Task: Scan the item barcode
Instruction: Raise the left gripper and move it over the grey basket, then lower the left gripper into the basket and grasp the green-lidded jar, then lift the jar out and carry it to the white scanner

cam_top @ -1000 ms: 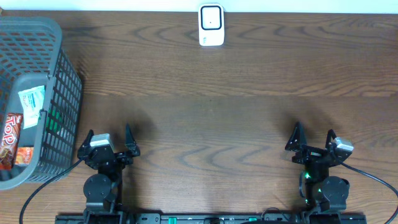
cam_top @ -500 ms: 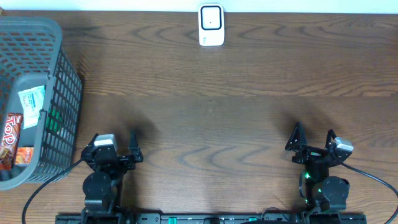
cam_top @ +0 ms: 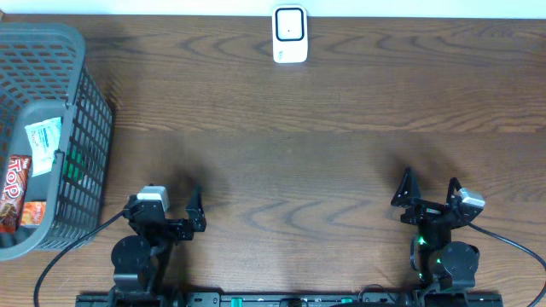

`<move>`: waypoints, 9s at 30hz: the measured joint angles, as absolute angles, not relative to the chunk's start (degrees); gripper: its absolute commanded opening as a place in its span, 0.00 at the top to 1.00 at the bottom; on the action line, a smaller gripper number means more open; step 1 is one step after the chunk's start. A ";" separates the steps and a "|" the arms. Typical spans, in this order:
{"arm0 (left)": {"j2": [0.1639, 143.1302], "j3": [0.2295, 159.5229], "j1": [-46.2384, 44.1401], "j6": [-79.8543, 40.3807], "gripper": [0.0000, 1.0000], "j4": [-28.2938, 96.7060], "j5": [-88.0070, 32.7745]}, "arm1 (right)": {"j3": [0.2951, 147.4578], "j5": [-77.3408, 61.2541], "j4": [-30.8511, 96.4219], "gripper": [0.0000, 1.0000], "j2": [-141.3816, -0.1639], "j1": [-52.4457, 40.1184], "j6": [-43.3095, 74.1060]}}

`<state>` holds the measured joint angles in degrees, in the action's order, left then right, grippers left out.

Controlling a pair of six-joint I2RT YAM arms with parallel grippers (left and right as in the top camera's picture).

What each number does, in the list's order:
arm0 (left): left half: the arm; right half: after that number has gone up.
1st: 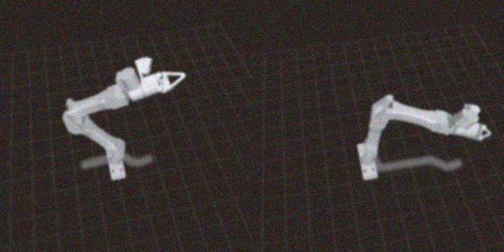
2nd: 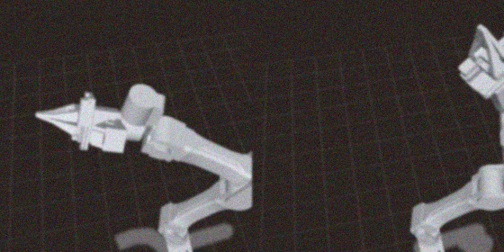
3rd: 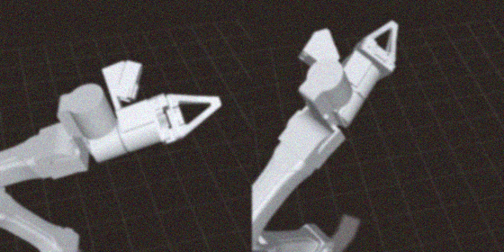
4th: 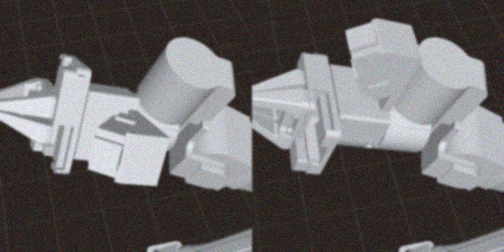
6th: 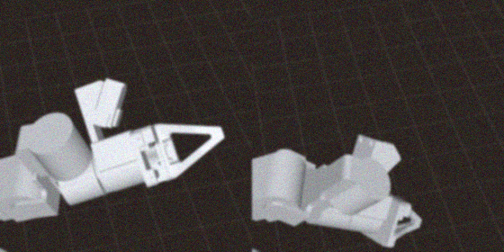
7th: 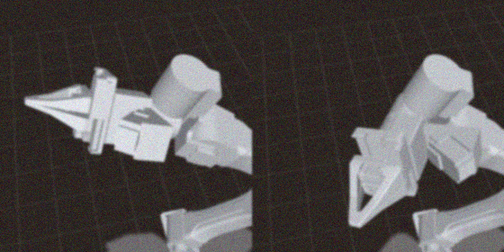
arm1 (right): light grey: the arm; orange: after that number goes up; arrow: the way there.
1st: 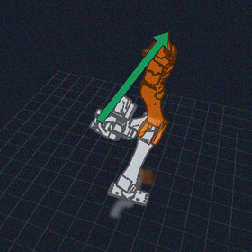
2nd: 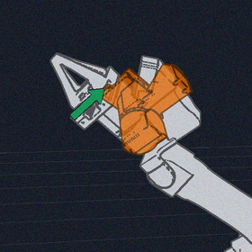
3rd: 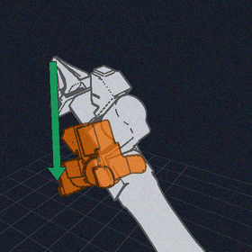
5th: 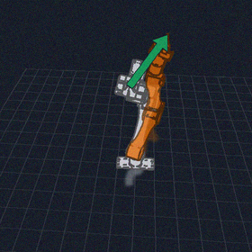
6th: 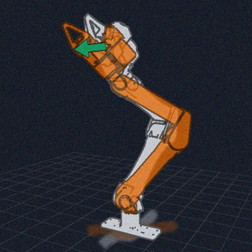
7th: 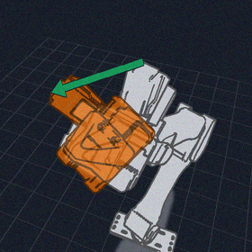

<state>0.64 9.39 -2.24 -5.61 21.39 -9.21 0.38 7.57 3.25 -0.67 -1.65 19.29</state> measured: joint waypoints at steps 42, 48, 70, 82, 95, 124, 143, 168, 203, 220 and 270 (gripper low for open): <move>37.76 42.09 -2.24 -9.19 0.02 37.21 -30.09 | 0.38 7.60 3.25 0.01 -0.69 -1.65 19.27; 44.77 49.65 -2.24 -12.25 0.02 37.10 -28.49 | 0.38 7.57 3.27 0.01 -0.69 -1.65 19.29; 51.44 58.43 -2.24 -15.03 0.02 37.17 -23.57 | 0.38 7.60 3.25 0.01 -0.69 -1.65 19.29; 52.47 67.29 -2.24 -16.53 0.02 42.37 -11.44 | 0.38 7.57 3.27 0.01 -0.69 -1.65 19.29; 64.60 100.79 5.61 -16.97 0.02 63.61 8.71 | 0.38 7.57 3.25 0.01 -0.69 -1.65 19.27; 92.95 112.29 35.90 -39.16 0.02 78.26 8.62 | 0.38 7.60 3.25 0.01 -0.69 -1.65 19.29; 113.19 112.29 39.97 -40.51 0.02 82.98 -0.58 | 0.38 7.60 3.25 0.01 -0.69 -1.65 19.27; 115.02 100.92 38.57 -40.05 0.02 75.64 -1.43 | 0.38 7.60 3.25 0.01 -0.69 -1.65 19.29; 115.02 87.22 35.18 -40.05 0.02 63.16 -0.84 | 0.38 7.57 3.27 0.01 -0.69 -1.65 19.29; 115.02 85.78 35.18 -39.62 0.15 60.62 0.34 | 0.38 7.60 3.25 0.01 -0.69 -1.65 19.29; 112.99 95.31 37.93 -39.16 0.28 72.07 3.81 | 0.38 7.60 3.27 0.01 -0.69 -1.65 19.29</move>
<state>112.99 95.31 37.93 -39.16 72.07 3.81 0.38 7.60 3.27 -0.69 -1.65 19.29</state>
